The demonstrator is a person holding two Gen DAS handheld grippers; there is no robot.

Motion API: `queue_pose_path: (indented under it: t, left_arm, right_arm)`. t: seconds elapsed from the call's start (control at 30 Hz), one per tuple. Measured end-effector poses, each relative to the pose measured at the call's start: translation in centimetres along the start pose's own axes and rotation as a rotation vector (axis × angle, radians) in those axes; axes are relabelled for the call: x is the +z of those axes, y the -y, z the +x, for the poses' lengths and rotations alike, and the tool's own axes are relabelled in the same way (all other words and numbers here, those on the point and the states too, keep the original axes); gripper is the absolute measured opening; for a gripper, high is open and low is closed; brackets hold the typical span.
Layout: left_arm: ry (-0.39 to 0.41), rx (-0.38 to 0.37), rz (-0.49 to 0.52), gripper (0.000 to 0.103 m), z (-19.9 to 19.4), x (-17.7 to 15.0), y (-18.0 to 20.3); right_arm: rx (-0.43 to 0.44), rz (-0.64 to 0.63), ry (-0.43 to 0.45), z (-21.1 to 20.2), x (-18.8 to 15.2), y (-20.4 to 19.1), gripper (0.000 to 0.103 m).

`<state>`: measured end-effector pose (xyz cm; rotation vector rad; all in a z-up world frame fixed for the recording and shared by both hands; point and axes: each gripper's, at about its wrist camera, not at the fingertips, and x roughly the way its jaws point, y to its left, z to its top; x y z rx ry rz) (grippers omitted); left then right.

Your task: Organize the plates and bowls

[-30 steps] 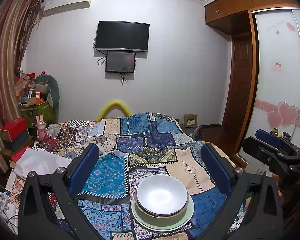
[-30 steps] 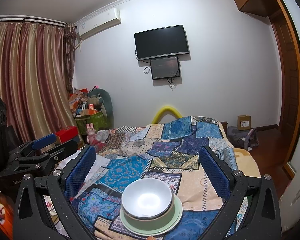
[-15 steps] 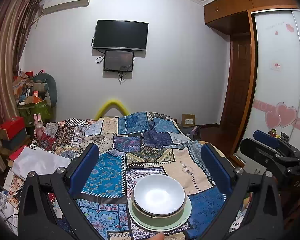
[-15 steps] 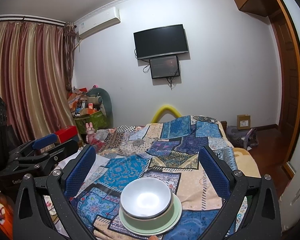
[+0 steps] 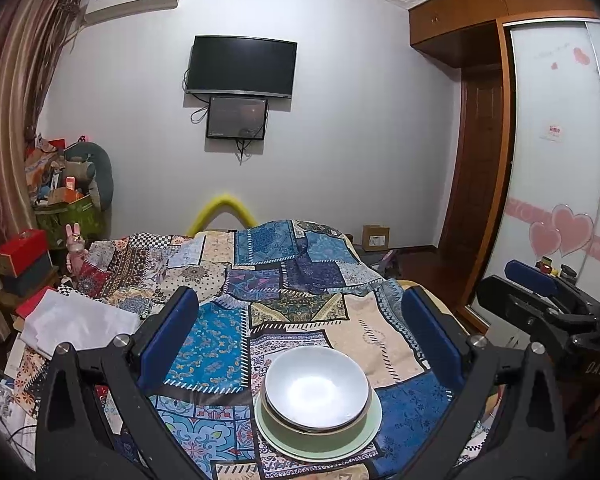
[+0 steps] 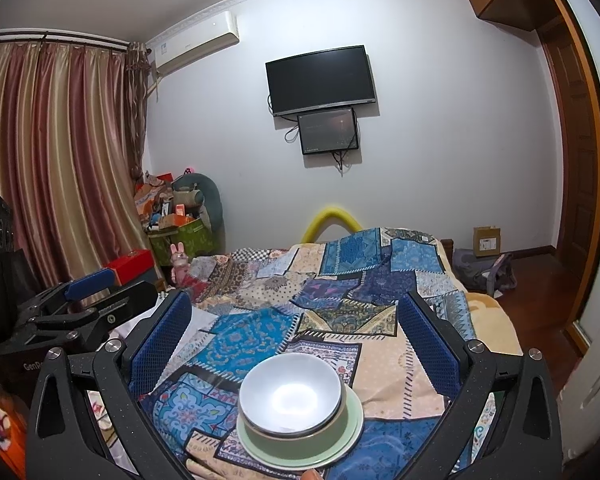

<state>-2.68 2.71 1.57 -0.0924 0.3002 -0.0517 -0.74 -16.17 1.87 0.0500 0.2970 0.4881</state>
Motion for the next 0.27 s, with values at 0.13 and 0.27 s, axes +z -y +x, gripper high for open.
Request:
queue_pose_path:
  t: [0.13, 0.27]
  left_arm:
    - [0.000, 0.005, -0.002, 0.103, 0.14, -0.04, -0.08]
    - [-0.004, 0.009, -0.006, 0.103, 0.31, -0.13, -0.34]
  right_arm:
    - [0.000, 0.004, -0.007, 0.21, -0.01, -0.12, 0.103]
    - [-0.001, 0.005, -0.016, 0.48, -0.07, -0.14, 0.103]
